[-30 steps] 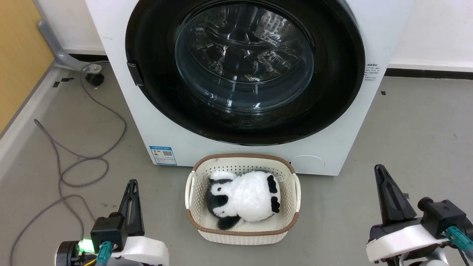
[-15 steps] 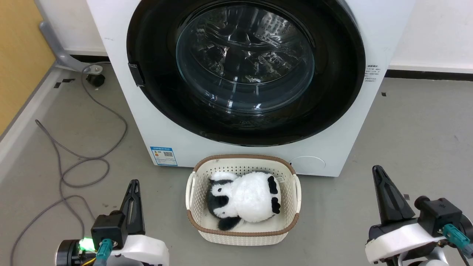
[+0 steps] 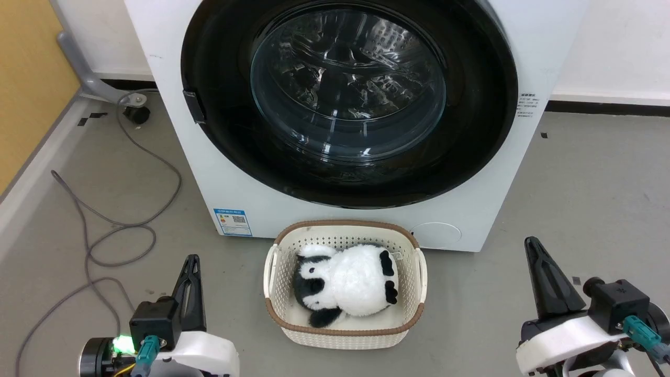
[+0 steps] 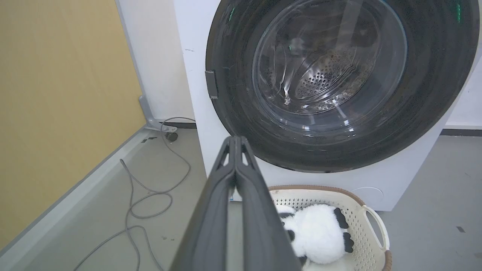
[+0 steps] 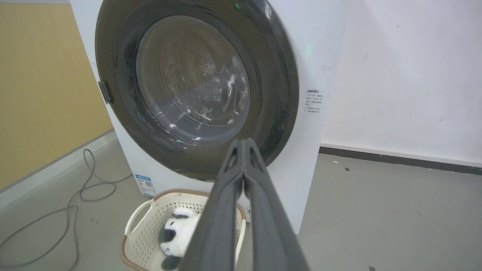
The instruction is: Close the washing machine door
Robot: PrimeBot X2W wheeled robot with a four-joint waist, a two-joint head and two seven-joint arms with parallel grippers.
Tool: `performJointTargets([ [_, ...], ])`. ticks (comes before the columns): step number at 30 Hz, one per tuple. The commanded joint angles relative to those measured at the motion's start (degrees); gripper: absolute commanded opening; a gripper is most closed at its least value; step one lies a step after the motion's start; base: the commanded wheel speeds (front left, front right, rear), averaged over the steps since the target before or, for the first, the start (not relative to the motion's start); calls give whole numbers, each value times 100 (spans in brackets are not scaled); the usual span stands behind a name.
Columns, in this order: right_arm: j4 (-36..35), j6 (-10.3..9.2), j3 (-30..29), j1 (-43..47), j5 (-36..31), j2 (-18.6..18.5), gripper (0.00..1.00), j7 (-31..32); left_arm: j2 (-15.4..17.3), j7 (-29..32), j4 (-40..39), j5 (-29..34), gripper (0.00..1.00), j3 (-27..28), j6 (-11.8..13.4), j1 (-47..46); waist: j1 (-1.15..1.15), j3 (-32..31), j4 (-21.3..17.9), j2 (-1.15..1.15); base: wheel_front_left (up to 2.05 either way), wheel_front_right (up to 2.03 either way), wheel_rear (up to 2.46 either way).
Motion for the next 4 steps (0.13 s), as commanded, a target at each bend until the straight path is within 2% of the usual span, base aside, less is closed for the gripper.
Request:
performJointTargets([
  [1,-54,-2,10,99,-58,17,0,30,2,28,-31,33,0,18,-34,-4,0,-2,1,0,0,0,0],
  [4,-65,-2,13,105,-77,18,0,65,2,64,-42,36,0,22,-55,-4,0,-7,4,0,0,0,0],
])
